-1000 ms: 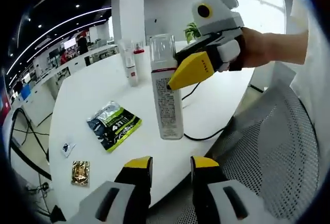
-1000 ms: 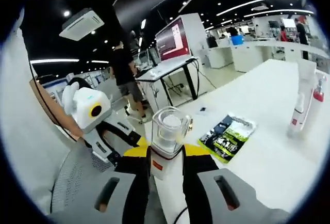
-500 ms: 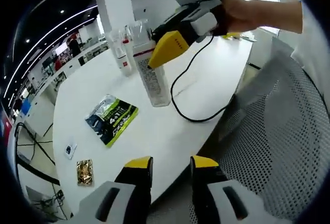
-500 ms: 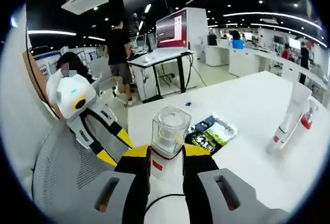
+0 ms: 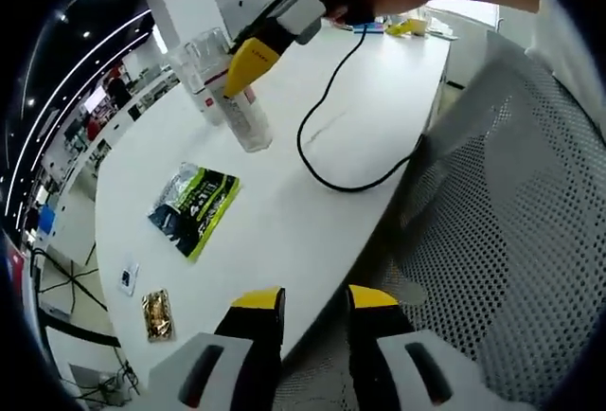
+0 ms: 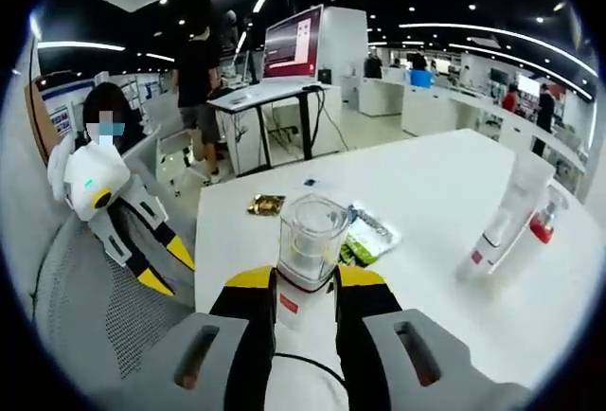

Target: Arrange the skincare products in the storage area until every visible bottle or jar stands upright without overlapping.

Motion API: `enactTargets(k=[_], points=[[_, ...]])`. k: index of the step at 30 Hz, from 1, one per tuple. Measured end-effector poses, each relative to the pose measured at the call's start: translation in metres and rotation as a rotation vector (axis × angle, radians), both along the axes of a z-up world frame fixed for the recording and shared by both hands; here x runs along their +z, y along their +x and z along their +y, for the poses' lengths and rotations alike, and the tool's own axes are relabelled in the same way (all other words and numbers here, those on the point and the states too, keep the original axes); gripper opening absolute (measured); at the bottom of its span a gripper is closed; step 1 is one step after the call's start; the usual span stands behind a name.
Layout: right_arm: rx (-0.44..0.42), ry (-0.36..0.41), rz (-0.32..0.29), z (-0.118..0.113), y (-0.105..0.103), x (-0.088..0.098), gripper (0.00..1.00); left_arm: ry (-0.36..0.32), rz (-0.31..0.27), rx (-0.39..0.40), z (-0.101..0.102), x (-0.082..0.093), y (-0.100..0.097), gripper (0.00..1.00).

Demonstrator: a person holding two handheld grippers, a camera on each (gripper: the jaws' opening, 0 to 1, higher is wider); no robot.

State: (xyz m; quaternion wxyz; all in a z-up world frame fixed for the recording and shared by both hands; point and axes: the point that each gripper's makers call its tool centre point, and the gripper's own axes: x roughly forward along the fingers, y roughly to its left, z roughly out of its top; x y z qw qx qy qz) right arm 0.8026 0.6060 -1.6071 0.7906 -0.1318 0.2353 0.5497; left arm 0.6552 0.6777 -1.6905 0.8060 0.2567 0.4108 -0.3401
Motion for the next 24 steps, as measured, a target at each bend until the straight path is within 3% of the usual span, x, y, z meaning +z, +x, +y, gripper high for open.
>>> enactTargets(k=[5,12,20,24], points=[[-0.015,-0.019,-0.017,-0.009,0.017,-0.003,0.21,0.008,0.009,-0.007,0.0,-0.002,-0.001,0.26],[-0.114,-0.022,-0.036,-0.032,0.054,-0.007,0.21,0.025,0.019,-0.017,0.001,-0.005,-0.002,0.26],[-0.276,0.034,0.028,-0.05,0.075,-0.022,0.21,0.029,0.026,-0.019,0.002,-0.006,-0.002,0.23],[-0.305,0.034,0.031,-0.059,0.083,-0.025,0.21,0.023,0.023,-0.015,0.001,-0.005,-0.001,0.23]])
